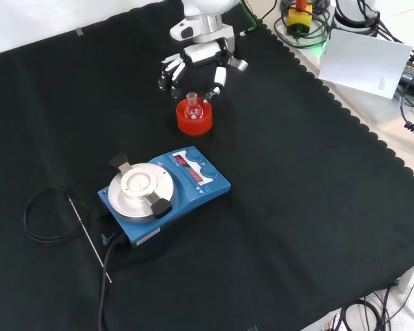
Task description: Pick up the round-bottom flask.
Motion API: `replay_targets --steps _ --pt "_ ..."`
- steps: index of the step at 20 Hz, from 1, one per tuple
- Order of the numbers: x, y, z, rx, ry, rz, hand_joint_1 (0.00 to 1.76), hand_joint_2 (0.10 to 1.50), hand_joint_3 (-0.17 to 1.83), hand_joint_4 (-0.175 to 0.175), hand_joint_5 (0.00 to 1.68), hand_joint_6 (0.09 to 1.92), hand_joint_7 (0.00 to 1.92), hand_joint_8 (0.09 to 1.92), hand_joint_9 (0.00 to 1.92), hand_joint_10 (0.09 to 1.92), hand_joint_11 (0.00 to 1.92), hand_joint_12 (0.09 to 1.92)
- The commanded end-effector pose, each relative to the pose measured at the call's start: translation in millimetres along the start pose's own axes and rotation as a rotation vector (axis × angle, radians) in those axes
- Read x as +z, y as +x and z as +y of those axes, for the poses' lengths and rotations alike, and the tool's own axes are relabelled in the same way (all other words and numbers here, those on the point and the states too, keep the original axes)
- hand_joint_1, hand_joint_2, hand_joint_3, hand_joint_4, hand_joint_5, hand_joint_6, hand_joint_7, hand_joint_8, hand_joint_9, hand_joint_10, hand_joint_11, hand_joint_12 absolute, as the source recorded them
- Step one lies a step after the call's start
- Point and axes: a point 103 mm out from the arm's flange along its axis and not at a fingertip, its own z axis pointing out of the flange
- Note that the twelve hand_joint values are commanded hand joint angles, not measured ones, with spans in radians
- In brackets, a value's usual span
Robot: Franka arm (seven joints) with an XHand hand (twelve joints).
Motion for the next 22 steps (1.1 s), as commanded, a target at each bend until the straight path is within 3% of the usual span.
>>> replay_targets --steps 1,22 --pt "2.5 -2.6 1.9 0.004 0.005 -0.005 0.94 0.56 0.69 -0.076 0.62 0.70 0.21 0.65 0.37 0.68 0.00 1.42" --pt "5.0 -3.8 13.9 0.010 -0.010 -0.027 0.95 0.59 0.69 -0.076 0.74 0.78 0.26 0.67 0.42 0.69 0.04 1.42"
